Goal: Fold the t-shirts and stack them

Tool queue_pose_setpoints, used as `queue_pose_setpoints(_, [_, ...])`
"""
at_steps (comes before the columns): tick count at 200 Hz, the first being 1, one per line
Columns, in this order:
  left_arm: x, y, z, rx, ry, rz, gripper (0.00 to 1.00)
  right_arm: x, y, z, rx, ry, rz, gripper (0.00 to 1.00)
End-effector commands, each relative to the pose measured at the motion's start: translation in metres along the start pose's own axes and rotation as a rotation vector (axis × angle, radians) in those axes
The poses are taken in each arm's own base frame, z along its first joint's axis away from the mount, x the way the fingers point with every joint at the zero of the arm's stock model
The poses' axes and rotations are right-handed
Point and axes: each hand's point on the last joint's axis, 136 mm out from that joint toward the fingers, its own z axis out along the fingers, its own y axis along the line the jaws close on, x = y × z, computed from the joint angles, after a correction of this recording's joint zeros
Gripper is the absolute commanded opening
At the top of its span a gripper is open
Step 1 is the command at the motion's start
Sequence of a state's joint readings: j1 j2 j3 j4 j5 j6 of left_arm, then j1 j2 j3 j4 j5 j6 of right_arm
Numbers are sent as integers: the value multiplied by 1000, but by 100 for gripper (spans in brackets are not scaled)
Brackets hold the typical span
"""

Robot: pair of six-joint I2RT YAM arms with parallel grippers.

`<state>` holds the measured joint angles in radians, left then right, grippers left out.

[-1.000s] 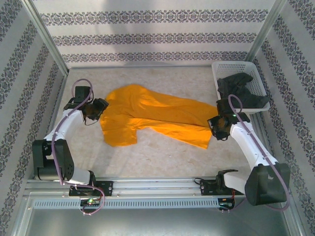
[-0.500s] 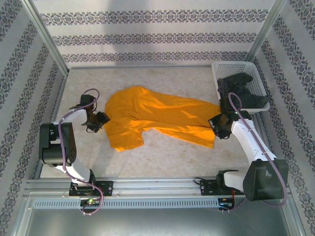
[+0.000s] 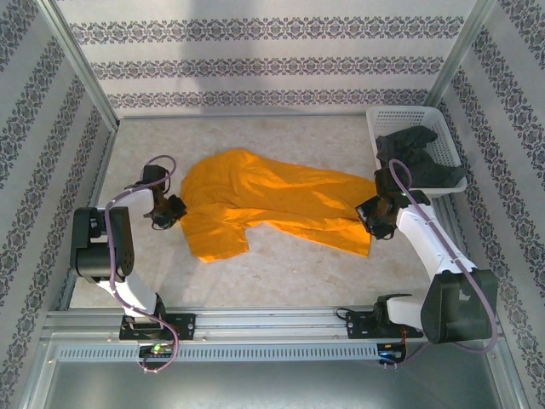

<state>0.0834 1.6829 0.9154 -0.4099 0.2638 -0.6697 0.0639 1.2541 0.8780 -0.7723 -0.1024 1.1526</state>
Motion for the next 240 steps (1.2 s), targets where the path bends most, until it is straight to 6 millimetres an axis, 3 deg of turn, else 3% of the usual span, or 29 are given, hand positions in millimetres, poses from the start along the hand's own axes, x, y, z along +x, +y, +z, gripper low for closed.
queue_pose_setpoints(1, [-9, -69, 2, 255, -51, 62, 0, -4, 22, -8, -65, -26, -90, 0])
queue_pose_setpoints(28, [-26, -80, -41, 325, -163, 24, 0, -17, 58, -23, -180, -120, -265, 0])
queue_pose_setpoints(48, [-38, -75, -82, 398, -261, -76, 0, -29, 79, -40, -251, -218, -357, 0])
queue_pose_setpoints(90, [-45, -64, -179, 525, -482, -221, 0, -37, 117, -107, -456, -406, -473, 0])
queue_pose_setpoints(134, [-39, -52, -301, 603, -748, -297, 0, -37, 113, -182, -574, -555, -471, 0])
queue_pose_setpoints(167, [-21, -41, -364, 630, -861, -298, 0, -31, 98, -237, -678, -647, -448, 0])
queue_pose_setpoints(182, [-15, -38, -373, 634, -865, -309, 0, -27, 92, -247, -701, -651, -443, 0])
queue_pose_setpoints(200, [-14, -42, -357, 626, -797, -316, 0, -20, 92, -240, -712, -609, -451, 0])
queue_pose_setpoints(209, [-15, -44, -342, 612, -751, -319, 0, -17, 96, -228, -715, -567, -453, 0])
queue_pose_setpoints(240, [-25, -55, -267, 566, -568, -327, 0, -6, 122, -158, -696, -362, -438, 0])
